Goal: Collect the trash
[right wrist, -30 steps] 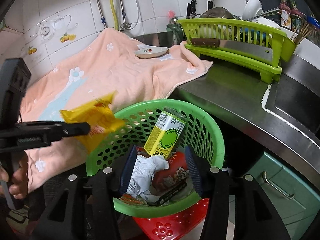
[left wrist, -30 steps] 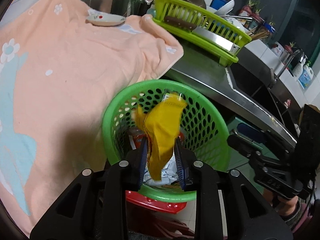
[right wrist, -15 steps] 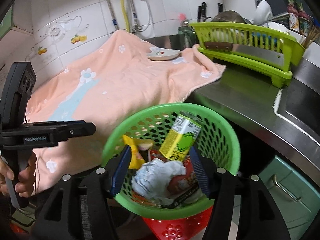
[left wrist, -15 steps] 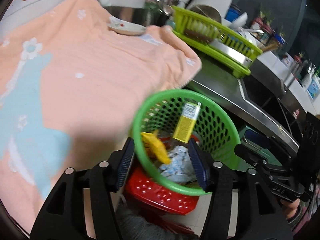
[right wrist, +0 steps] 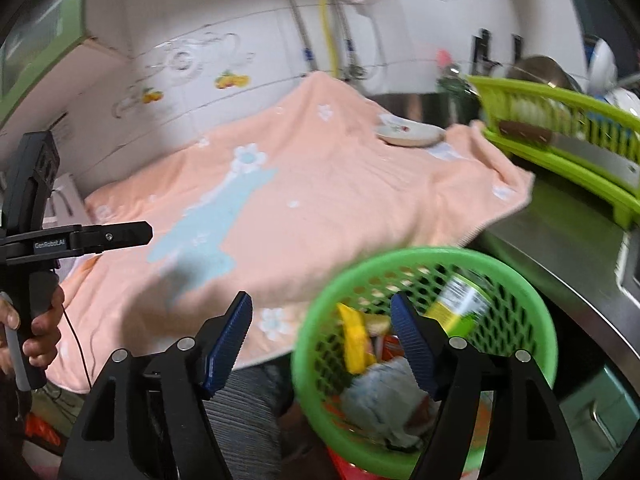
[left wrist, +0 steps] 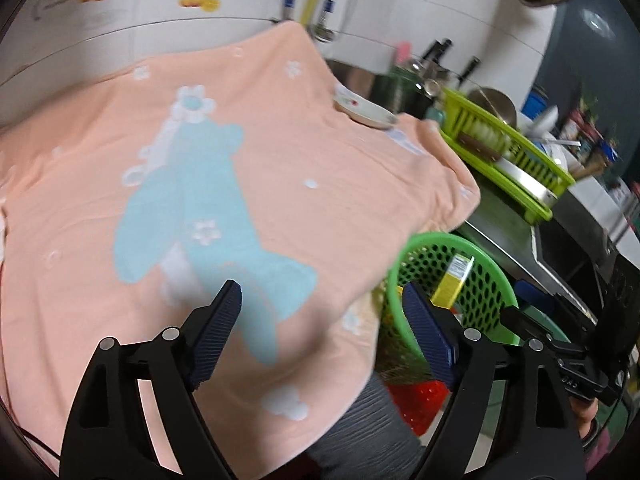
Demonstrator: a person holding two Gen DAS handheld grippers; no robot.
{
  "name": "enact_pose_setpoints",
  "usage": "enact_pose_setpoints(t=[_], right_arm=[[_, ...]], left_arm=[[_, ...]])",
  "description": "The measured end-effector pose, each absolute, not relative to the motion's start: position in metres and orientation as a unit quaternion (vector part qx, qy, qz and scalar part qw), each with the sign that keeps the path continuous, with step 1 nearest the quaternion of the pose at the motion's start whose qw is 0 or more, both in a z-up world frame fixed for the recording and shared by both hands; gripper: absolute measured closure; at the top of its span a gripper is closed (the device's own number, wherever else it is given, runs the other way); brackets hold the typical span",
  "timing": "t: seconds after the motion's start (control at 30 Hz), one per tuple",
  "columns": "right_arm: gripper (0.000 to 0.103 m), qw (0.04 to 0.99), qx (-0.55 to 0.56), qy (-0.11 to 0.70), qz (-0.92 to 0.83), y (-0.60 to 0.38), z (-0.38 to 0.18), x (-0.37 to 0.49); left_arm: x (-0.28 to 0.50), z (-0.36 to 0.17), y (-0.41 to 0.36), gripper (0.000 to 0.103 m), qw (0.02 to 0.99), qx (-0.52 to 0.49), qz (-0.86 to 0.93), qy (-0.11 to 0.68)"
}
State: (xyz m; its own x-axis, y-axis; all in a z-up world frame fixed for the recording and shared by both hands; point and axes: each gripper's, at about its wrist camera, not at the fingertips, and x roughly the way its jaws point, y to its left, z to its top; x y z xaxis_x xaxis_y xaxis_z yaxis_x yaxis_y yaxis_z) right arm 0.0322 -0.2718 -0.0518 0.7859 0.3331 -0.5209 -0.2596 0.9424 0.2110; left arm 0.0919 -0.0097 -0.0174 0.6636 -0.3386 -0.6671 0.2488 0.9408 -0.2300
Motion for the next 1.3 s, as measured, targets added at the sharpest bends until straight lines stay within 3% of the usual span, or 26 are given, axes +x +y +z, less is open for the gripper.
enact_pose_setpoints(t=[0.73, 1.3], right_arm=[[0.022, 0.938, 0.042, 0.256, 0.23, -0.216, -0.031, 0.02], [0.02, 0.93, 0.03, 0.258, 0.259, -0.189, -0.032, 0.021]], left_arm=[[0.059, -0.011, 0.042, 0.013, 0.923, -0.091, -0.106, 0.358], [0.062, -0.009, 0.049, 0.012, 0.927, -0.093, -0.092, 0.35]])
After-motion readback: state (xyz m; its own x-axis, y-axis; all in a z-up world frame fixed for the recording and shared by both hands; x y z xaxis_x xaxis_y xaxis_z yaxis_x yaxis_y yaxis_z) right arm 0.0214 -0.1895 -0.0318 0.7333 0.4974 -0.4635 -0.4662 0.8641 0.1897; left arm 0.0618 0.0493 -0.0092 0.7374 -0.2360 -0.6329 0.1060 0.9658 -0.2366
